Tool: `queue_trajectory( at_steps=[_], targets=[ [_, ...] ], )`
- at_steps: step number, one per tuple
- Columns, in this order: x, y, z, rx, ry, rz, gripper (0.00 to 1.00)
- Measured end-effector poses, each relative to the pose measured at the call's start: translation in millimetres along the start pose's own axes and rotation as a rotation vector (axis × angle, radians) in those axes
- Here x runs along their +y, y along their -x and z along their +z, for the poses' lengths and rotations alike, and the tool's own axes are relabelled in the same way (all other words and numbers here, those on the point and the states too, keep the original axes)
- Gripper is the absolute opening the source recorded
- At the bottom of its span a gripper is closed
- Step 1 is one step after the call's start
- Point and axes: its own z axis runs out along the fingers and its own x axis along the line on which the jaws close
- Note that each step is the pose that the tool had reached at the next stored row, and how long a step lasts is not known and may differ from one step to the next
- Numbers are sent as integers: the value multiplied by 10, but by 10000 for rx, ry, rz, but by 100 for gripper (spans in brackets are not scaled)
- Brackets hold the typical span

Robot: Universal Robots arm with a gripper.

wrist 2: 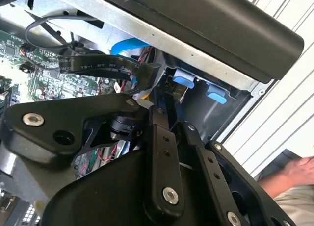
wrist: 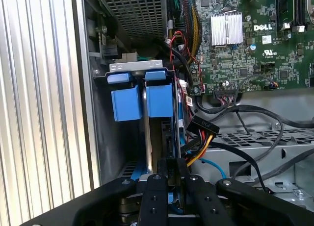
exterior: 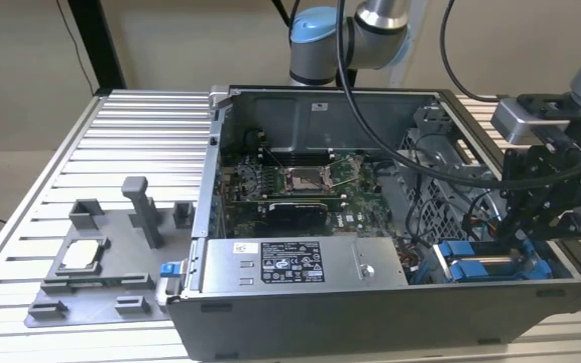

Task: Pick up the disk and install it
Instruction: 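Insert the first disk wire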

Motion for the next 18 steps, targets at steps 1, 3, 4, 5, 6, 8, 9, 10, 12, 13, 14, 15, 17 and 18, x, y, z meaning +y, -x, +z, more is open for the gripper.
queue_trajectory(
  at_steps=[1,3,4,5,6,8,9,10,12,13,14,15,17,18],
  targets=[
    [0,0,0,0,0,0,0],
    [0,0,0,1,0,0,0],
    [0,0,1,-1,0,0,0],
    [0,1,3,-14,2,0,0],
    [1,0,0,-12,2,1,0],
    [1,-2,-29,-1,0,1,100],
    [1,-2,-44,-4,1,1,100],
    [2,-3,-65,-1,0,1,100],
    [2,-5,-106,0,0,-1,100],
    [2,-6,-126,-3,0,-1,100],
    [2,-7,-146,-1,0,-1,100],
    [3,-8,-168,0,0,0,100],
    [4,-10,-210,-3,0,-1,100],
    [4,-12,-233,-1,1,0,100]
  ],
)
